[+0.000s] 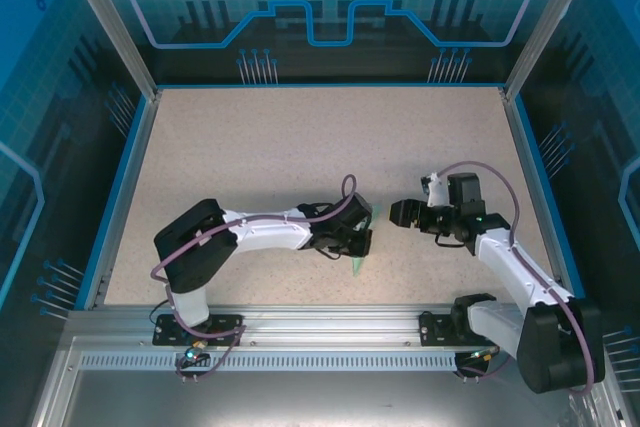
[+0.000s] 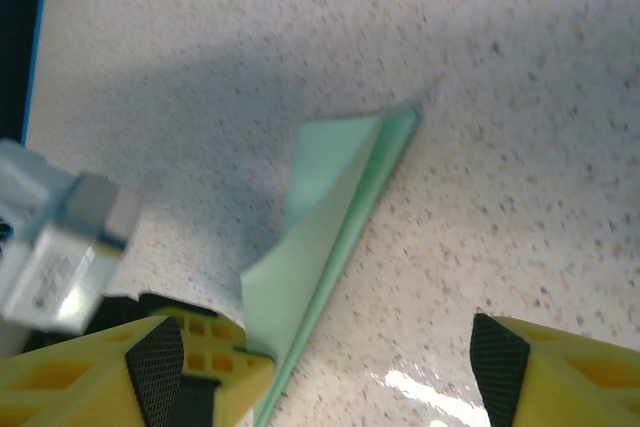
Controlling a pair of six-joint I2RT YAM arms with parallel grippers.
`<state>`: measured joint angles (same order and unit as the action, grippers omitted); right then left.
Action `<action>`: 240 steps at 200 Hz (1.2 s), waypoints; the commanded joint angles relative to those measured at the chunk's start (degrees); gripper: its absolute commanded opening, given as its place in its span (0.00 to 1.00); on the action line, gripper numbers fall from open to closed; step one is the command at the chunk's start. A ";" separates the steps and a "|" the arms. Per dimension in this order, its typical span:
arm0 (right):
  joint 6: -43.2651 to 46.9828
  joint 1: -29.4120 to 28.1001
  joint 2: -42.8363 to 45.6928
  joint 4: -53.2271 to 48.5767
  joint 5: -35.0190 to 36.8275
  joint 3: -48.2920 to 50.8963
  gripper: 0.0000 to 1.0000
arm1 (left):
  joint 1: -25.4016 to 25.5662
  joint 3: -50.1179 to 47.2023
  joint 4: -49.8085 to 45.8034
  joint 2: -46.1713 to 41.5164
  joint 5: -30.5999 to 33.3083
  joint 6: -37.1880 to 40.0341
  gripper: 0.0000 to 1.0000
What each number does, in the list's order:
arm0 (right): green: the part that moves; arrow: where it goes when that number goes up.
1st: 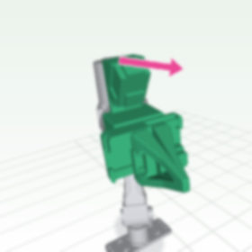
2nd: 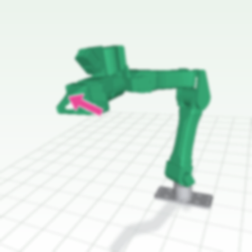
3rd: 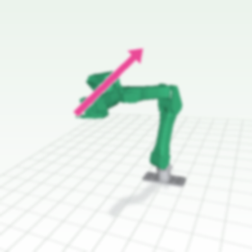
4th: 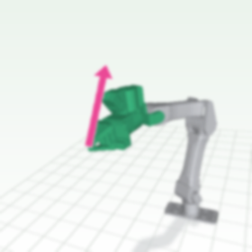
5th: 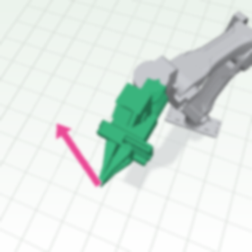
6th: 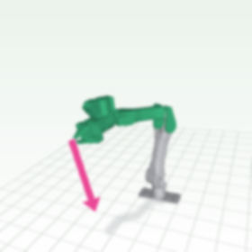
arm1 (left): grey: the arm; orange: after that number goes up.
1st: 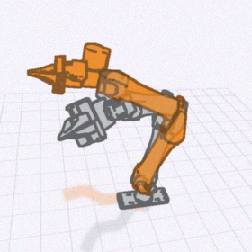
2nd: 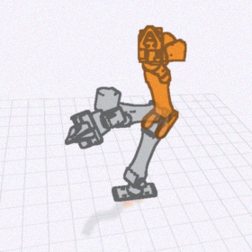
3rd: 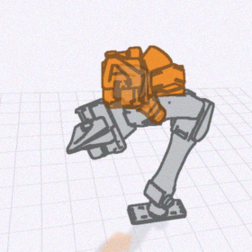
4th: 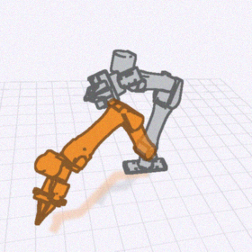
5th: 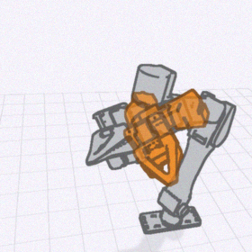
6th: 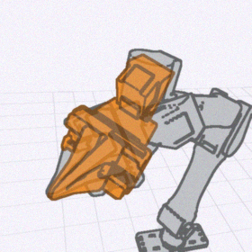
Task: Fold a paper plane with a square sheet of paper (fold left side to right side)
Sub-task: Fold the wing for the fifth time at the center of the table.
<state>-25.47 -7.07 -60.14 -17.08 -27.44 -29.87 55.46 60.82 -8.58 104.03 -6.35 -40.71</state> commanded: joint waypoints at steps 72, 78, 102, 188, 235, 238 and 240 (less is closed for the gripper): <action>-2.79 -4.63 2.19 9.99 -2.57 8.71 0.66 | -7.43 -10.34 26.84 -0.65 -17.46 -9.49 0.03; -3.26 -5.10 1.95 11.10 -2.71 8.93 0.66 | -7.76 -10.59 27.45 -0.53 -17.79 -9.79 0.03; -4.83 -6.85 -0.11 14.78 -2.97 9.39 0.65 | -8.91 -12.21 29.79 -0.30 -18.30 -10.96 0.02; -6.71 -11.33 -7.93 22.33 -1.74 8.35 0.63 | -11.73 -18.27 43.63 2.84 -22.64 -12.50 0.02; -9.31 -12.08 -12.08 27.28 -1.31 7.68 0.58 | -12.74 -19.31 46.51 3.67 -23.89 -12.37 0.02; -9.42 -12.15 -12.32 27.56 -1.23 7.64 0.57 | -12.80 -19.32 46.54 3.62 -23.96 -12.34 0.02; -9.53 -12.15 -12.58 27.72 -1.17 7.54 0.57 | -12.76 -19.39 46.66 3.63 -23.97 -12.32 0.02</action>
<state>-33.08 -18.11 -70.74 6.22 -28.93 -21.28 43.48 42.81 34.26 106.63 -28.32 -52.64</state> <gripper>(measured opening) 0.587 0.047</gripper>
